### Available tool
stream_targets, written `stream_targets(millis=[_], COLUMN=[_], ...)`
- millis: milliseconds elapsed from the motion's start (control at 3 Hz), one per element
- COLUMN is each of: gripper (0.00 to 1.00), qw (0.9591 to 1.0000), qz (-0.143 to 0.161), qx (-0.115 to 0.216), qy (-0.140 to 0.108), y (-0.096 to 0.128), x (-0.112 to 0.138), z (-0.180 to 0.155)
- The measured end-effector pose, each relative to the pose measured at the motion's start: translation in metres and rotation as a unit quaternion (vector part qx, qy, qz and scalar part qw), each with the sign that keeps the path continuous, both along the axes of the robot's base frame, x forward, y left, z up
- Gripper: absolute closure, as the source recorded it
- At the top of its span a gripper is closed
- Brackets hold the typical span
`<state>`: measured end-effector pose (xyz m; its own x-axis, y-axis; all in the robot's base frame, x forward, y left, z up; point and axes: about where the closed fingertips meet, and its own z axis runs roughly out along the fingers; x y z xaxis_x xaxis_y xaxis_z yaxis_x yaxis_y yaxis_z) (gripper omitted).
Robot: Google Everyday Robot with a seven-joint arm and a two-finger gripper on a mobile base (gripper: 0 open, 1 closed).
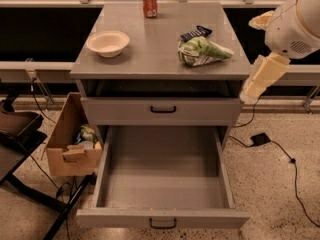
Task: Place green jalapeno chip bag into middle drawer
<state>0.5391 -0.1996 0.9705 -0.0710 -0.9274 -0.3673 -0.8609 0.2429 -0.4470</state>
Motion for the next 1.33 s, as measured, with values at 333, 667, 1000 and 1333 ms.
stream_targets(millis=[333, 667, 1000, 1333], gripper=[0.00, 0.00, 0.00, 0.00], qw=[0.9980, 0.9967, 0.9959, 0.9957], qz=[0.031, 0.040, 0.037, 0.034], qx=[0.013, 0.034, 0.038, 0.050], qy=[-0.053, -0.063, -0.073, -0.071], y=[0.009, 0.018, 0.016, 0.017], x=[0.089, 0.147, 0.152, 0.166], z=[0.001, -0.003, 0.005, -0.012])
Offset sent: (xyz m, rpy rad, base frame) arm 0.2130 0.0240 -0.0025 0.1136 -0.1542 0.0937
